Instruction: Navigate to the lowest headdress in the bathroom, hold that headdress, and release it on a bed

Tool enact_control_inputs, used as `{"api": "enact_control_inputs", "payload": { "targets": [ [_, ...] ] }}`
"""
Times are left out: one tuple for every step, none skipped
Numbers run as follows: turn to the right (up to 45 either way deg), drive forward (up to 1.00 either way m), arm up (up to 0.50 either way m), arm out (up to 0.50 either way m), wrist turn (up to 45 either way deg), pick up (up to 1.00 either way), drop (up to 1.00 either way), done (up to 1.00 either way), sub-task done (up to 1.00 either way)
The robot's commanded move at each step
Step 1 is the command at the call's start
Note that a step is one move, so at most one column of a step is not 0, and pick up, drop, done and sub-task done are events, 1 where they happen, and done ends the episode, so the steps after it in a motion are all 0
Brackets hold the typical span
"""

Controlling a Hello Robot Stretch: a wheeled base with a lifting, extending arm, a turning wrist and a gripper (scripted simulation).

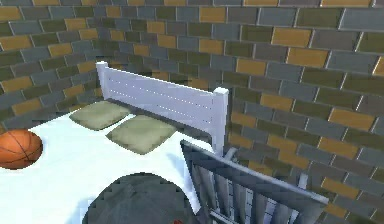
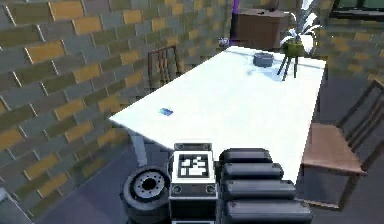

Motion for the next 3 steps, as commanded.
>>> {"api": "enact_control_inputs", "payload": {
  "targets": [
    [-42.0,0.00,0.00,0.00,0.0,0.00,0.00,0.00,0.00],
    [0.0,0.20,0.00,0.00,0.0,0.00,0.00,0.00,0.00],
    [45.0,0.00,0.00,0.00,0.0,0.00,0.00,0.00,0.00]
  ]
}}
